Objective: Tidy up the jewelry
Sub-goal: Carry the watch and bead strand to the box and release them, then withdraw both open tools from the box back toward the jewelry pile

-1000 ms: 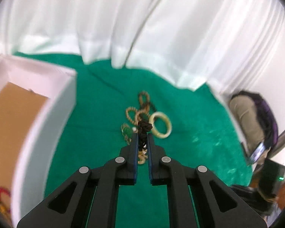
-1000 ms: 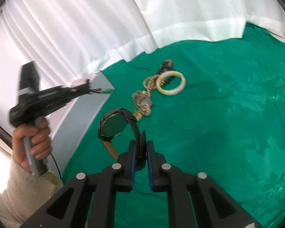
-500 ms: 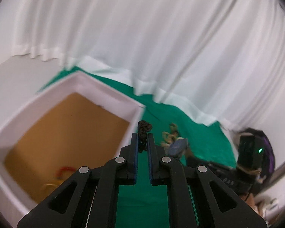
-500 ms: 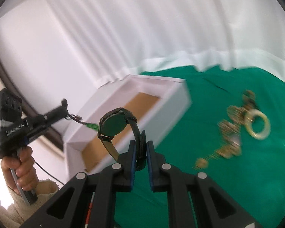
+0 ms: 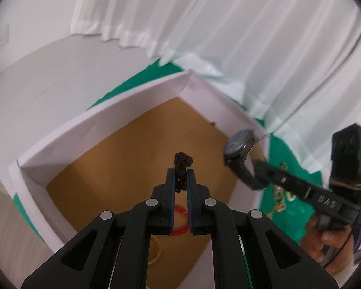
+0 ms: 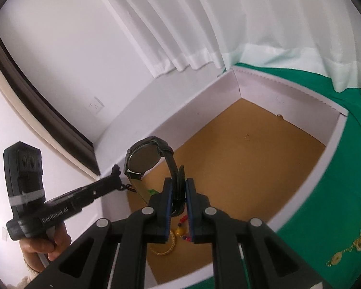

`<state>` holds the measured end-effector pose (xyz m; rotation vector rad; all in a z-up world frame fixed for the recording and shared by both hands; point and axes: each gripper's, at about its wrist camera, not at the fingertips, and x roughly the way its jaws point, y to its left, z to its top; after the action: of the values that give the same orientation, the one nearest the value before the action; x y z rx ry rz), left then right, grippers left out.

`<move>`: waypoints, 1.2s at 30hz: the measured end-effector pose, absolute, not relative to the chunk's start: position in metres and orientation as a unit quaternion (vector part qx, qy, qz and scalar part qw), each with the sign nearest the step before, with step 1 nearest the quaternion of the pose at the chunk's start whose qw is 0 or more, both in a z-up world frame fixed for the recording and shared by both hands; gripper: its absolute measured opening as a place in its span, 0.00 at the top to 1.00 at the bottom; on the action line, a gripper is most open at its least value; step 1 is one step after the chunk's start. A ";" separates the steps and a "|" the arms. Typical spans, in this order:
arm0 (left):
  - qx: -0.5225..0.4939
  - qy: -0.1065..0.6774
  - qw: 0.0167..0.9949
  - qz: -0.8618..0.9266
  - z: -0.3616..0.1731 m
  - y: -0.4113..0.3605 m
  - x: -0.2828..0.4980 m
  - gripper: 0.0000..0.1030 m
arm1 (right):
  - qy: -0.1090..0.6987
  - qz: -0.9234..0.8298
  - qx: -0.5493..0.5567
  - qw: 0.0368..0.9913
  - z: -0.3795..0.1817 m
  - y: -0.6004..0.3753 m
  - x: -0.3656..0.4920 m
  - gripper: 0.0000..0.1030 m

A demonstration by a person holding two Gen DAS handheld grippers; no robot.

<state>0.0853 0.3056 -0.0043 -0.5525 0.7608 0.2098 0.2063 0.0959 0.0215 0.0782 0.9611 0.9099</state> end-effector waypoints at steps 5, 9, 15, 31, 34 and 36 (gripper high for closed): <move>-0.263 0.394 0.873 0.120 -0.030 0.314 0.090 0.93 | 0.475 0.407 0.000 0.780 -0.008 0.117 0.211 0.89; -0.239 0.417 0.865 0.144 -0.040 0.309 0.091 0.77 | 0.490 0.394 -0.021 0.777 -0.030 0.128 0.209 0.85; -0.211 0.405 0.874 0.166 -0.030 0.288 0.074 0.31 | 0.473 0.366 -0.006 0.801 -0.022 0.100 0.201 0.55; -0.089 0.397 0.913 0.022 -0.015 0.088 0.063 0.01 | 0.434 0.174 -0.059 0.882 -0.050 -0.112 0.127 0.25; -0.082 0.415 0.906 -0.011 -0.040 0.056 0.072 0.01 | 0.447 0.125 -0.034 0.885 -0.074 -0.164 0.109 0.25; -0.082 0.428 0.900 -0.024 -0.060 0.040 0.080 0.01 | 0.457 0.085 -0.031 0.885 -0.093 -0.196 0.096 0.25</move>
<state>0.0803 0.0402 -0.0605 -0.1696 0.8863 -0.0506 0.0961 -0.1957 -0.0929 -0.0645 0.9498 0.1759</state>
